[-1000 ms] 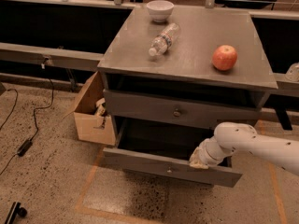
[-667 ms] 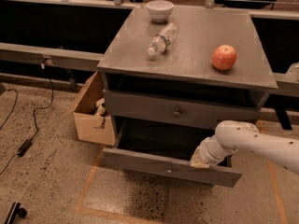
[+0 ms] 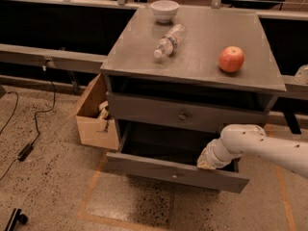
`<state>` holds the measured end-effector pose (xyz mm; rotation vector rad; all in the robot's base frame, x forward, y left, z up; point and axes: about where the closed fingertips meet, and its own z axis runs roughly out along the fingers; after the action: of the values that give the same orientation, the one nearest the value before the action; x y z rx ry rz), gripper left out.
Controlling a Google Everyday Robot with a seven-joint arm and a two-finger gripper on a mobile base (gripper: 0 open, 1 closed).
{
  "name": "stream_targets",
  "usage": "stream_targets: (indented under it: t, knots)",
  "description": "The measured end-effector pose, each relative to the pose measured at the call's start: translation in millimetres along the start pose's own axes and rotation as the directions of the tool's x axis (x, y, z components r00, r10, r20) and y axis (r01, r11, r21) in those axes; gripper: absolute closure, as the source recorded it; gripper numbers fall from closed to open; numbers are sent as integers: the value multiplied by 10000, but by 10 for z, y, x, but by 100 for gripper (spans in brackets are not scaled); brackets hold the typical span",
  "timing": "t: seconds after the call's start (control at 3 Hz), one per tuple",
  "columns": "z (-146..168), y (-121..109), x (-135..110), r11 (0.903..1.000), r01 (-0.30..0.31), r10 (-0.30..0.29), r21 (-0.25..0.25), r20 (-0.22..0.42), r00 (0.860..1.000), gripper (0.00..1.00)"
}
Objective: Open middle drawer
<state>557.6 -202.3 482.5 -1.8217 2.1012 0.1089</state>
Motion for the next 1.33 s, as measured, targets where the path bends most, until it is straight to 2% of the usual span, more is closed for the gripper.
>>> stream_targets:
  t: [0.33,0.67,1.33]
  knots:
    - [101,-176,94,9990,-35,47,436,-281,9996,100]
    - [278,-316,233,9982,-87,115,595,-475,9988,100]
    - [636,-362,420,9987,7,14,518,-418,9991,100]
